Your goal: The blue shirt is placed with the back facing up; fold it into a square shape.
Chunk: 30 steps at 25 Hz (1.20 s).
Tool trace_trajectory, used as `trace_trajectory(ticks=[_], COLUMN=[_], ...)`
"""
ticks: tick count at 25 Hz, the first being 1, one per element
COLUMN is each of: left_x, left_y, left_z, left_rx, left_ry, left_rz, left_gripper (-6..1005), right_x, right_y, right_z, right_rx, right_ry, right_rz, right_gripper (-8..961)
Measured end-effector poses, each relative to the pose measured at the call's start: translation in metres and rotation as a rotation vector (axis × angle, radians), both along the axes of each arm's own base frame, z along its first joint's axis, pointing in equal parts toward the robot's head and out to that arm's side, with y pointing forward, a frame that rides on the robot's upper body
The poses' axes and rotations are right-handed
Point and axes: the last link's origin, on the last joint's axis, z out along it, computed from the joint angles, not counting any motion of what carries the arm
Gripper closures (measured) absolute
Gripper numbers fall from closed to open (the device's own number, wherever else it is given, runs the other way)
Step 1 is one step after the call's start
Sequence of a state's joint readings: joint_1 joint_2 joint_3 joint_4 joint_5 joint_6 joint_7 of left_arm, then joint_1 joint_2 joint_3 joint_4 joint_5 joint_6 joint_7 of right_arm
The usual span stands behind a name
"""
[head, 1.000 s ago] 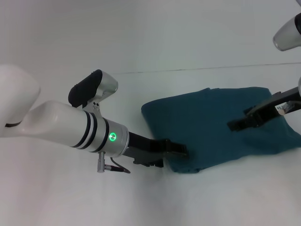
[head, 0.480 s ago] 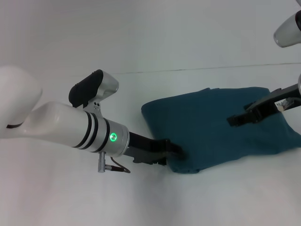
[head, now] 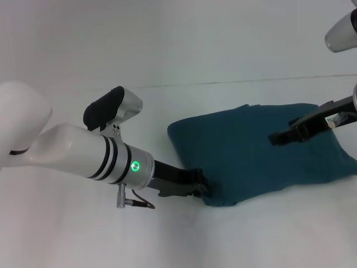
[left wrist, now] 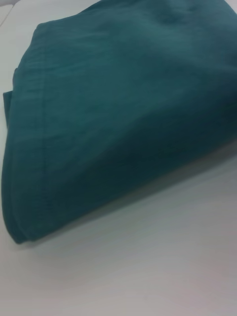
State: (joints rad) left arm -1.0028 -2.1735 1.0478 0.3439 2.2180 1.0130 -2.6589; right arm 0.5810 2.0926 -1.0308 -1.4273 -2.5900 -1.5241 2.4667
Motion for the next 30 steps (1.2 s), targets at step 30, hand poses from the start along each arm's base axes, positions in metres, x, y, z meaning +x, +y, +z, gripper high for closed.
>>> trace_trajectory(ticks=[30], left_x=[-0.046], left_y=[0.006], left_z=[0.059], left_rx=[0.071], left_ry=[-0.057], left_rz=[0.025], left_gripper=[905], right_x=[-0.008], right_y=[0.004], right_z=[-0.001], right_rx=[0.007], right_ry=[0.025], right_rz=[0.024], right_gripper=[284])
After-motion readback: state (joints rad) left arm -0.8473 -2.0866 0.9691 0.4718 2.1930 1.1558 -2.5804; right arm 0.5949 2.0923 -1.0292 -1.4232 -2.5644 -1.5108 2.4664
